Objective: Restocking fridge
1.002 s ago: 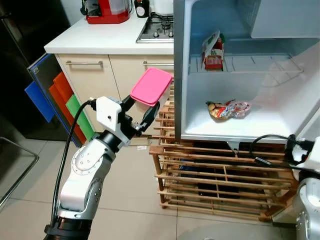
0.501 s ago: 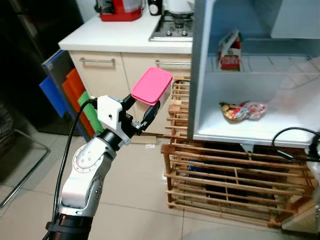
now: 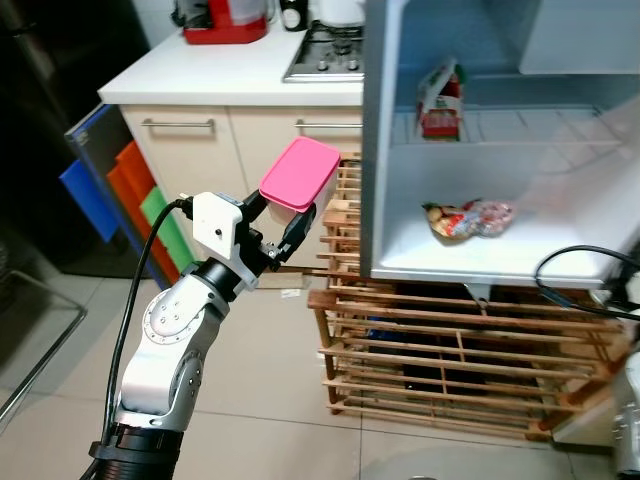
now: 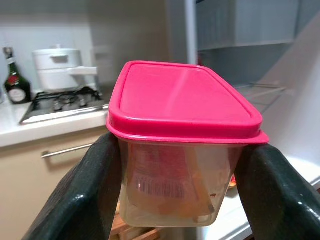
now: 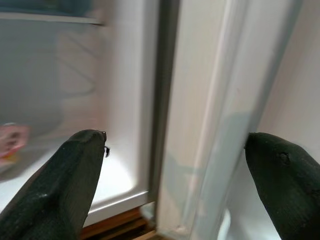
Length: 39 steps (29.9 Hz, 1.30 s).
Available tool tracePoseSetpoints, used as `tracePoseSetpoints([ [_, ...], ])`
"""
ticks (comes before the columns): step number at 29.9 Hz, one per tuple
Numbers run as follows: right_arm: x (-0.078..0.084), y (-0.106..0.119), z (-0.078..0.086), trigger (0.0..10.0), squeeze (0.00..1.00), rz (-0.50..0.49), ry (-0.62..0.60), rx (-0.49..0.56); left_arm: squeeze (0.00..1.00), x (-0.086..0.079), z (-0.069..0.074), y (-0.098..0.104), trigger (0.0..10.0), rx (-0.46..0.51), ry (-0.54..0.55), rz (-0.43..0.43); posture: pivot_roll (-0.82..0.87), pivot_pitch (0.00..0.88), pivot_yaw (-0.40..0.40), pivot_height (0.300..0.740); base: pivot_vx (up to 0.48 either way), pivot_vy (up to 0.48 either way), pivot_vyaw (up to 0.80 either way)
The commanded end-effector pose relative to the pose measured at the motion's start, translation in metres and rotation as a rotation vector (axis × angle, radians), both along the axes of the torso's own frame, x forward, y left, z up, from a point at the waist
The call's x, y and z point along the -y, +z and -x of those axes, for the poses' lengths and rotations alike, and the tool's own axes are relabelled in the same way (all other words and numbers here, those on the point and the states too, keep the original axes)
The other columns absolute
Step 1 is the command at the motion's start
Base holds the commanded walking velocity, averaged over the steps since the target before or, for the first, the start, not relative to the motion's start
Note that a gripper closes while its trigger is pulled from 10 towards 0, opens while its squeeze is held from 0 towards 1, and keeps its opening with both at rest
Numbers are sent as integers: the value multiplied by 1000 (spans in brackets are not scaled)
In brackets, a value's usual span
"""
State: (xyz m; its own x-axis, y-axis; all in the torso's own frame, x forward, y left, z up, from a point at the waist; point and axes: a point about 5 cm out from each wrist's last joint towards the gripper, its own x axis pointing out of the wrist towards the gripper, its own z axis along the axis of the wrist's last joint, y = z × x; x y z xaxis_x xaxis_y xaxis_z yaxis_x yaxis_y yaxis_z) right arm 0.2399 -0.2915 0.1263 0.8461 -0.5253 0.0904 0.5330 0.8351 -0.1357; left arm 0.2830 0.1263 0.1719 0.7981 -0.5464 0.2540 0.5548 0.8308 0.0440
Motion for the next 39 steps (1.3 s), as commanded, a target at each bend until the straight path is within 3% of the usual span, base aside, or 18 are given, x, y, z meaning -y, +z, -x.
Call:
tracePoseSetpoints([
  [1, -24, 2, -5, 10000, 0, -4, 128, 29, 0, -1, -3, -1, 0, 5, -1, -22, -138, 0, 114, 740, 0, -472, 0],
  [15, -27, 7, -10, 10000, 0, 18, 165, 51, 0, 4, -10, -4, 0, 13, -17, -21, -142, 0, 111, 740, 0, -453, 0],
  [27, -34, -1, -12, 10000, 0, 27, 203, 25, 0, 3, -16, -6, 0, 16, -14, -24, -141, 0, 112, 740, 0, 0, 0],
  [36, -38, -1, -13, 10000, 0, 37, 223, 40, 0, 2, -20, -6, 0, 10, -7, -17, -143, 0, 114, 740, 0, 0, -431],
  [39, -39, -2, -14, 10000, 0, 33, 226, 39, 0, 3, -29, -12, 0, -99, 46, 89, -144, 0, 116, 740, 0, 0, 0],
])
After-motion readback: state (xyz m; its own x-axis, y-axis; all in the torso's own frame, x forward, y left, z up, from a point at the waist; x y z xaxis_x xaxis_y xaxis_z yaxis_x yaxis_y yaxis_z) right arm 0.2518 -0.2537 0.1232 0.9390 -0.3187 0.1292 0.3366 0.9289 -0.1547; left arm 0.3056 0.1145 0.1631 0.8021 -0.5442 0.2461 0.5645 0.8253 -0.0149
